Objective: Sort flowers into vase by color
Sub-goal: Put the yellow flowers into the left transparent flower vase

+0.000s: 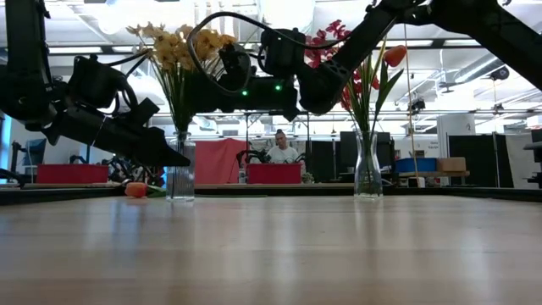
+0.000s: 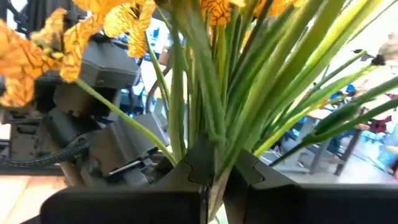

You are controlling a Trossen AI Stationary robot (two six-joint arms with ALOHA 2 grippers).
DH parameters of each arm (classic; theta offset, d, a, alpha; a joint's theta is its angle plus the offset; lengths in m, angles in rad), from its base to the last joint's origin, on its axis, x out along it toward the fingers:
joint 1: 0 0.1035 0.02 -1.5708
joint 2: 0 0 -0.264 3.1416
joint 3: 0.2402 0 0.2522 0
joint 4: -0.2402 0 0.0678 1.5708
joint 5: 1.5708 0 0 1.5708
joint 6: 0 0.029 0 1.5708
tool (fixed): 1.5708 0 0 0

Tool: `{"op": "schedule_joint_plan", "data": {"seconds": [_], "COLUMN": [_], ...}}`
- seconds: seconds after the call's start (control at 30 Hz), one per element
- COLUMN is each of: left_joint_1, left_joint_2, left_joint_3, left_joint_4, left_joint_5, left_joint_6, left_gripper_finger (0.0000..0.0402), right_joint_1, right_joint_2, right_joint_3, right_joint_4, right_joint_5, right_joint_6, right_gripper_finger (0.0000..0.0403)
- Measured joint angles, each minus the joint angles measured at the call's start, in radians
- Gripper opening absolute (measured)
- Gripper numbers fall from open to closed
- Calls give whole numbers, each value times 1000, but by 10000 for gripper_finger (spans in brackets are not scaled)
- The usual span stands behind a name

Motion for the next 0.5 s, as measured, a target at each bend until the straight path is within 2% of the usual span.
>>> {"op": "schedule_joint_plan", "data": {"seconds": [0.5], "left_joint_1": [0], "left_joint_2": [0], "left_joint_3": [0], "left_joint_4": [0], "left_joint_5": [0], "left_joint_6": [-1], "left_gripper_finger": [235], "right_joint_1": [-1], "right_joint_2": [-9], "right_joint_3": [-3], "right_joint_4": [-9], "right_joint_5": [14], "right_joint_6": [21], "right_gripper_finger": [21]}}
